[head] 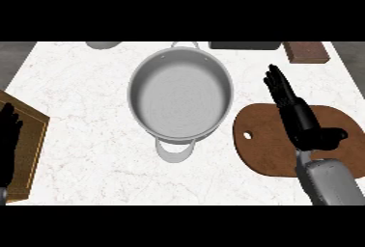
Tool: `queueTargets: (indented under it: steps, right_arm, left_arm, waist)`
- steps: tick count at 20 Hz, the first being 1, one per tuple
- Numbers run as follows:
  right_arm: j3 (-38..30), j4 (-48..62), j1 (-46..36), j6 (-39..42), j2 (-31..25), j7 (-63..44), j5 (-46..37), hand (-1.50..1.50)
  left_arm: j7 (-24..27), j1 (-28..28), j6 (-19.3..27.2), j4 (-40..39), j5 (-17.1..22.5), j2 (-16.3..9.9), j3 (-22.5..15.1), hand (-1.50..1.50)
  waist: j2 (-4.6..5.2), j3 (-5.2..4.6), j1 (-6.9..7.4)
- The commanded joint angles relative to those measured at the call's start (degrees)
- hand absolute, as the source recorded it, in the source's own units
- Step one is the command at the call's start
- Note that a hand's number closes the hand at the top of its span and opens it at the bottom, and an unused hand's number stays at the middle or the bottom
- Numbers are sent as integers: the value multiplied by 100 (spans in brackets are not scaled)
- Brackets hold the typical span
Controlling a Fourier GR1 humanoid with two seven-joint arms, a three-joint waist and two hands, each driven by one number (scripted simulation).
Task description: Pick the cupcake from the cutting board and place it in the pot
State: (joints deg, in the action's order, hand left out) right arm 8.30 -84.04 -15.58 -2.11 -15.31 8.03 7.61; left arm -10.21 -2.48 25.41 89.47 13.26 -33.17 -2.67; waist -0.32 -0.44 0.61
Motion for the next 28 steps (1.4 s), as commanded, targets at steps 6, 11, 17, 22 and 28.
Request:
queueTargets:
  steps: [6,11,17,22,28]
  right_arm:
    - [-2004,823,538,-2234,-984,-713,-714,-150]
    - [-1842,2252,1336,-3520,-1125,-2539,-1856,-150]
    - [-839,2127,651,-3414,-1660,-5127,-3352,-150]
    - [-447,1143,-230,-2169,-2133,-7354,-3839,-150]
    - [-429,543,-1301,-784,-1991,-9150,-3494,-150]
  left_arm:
    - [38,134,-1138,607,835,915,-1014,0]
    - [31,146,-1584,718,1114,1164,-1405,0]
    - [-121,256,-1903,679,1137,1295,-1813,0]
    - [-267,595,-2021,423,1360,1324,-1570,0]
    - [-176,581,-2103,184,1313,1385,-1582,0]
  waist:
    - [55,-16,-928]
    - [212,-32,-417]
    - [64,-16,64]
    - [-1,-14,-66]
    - [-4,0,-40]
